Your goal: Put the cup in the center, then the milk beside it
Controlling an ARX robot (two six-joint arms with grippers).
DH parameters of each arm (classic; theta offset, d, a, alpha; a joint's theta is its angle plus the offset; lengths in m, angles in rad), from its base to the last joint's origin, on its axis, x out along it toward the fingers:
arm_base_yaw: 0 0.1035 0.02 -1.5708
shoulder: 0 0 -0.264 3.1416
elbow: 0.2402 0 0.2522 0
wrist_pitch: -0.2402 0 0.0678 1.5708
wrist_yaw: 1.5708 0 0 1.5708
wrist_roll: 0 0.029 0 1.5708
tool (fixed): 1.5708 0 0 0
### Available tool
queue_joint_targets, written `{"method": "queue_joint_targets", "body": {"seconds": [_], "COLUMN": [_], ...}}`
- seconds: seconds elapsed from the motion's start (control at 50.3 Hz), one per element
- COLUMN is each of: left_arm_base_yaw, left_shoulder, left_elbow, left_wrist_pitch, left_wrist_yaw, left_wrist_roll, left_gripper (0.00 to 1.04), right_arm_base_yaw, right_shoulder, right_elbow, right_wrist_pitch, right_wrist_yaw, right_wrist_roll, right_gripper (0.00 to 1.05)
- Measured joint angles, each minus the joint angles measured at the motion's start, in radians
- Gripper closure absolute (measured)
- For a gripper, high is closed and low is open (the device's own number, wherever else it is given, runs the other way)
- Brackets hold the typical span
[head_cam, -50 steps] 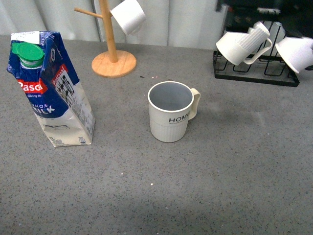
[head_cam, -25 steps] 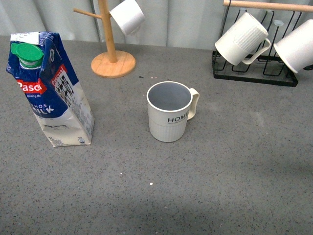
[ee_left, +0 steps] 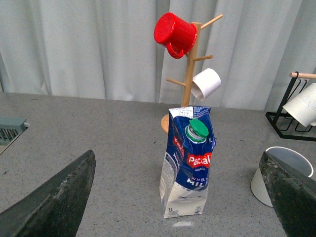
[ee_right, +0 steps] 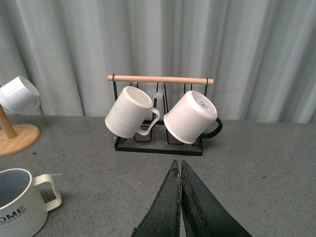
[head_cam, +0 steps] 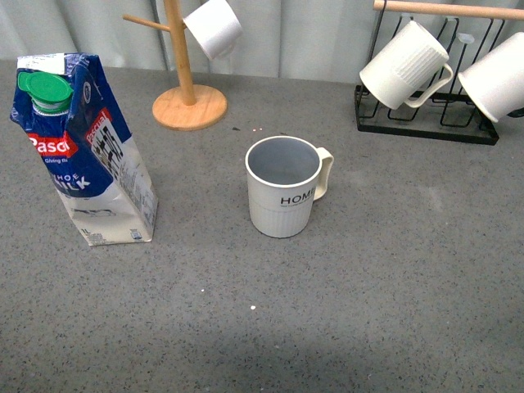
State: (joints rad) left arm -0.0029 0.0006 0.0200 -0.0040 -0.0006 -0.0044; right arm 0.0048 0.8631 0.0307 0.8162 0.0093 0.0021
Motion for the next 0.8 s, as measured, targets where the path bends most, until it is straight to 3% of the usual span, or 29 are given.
{"method": "queue_joint_targets", "body": {"seconds": [0.795], "left_arm_base_yaw": [0.000], "left_shoulder": [0.000], "left_elbow": [0.000], "left_wrist_pitch": [0.000], "left_wrist_yaw": [0.000], "left_wrist_roll": [0.000], "left_gripper": [0.07], "right_arm_base_yaw": [-0.002], "right_shoulder": [-0.497], "right_elbow": [-0.026], "right_wrist_pitch": [-0.449], "right_wrist_yaw": [-0.008], "right_wrist_roll": [0.000], "right_gripper": [1.04]}}
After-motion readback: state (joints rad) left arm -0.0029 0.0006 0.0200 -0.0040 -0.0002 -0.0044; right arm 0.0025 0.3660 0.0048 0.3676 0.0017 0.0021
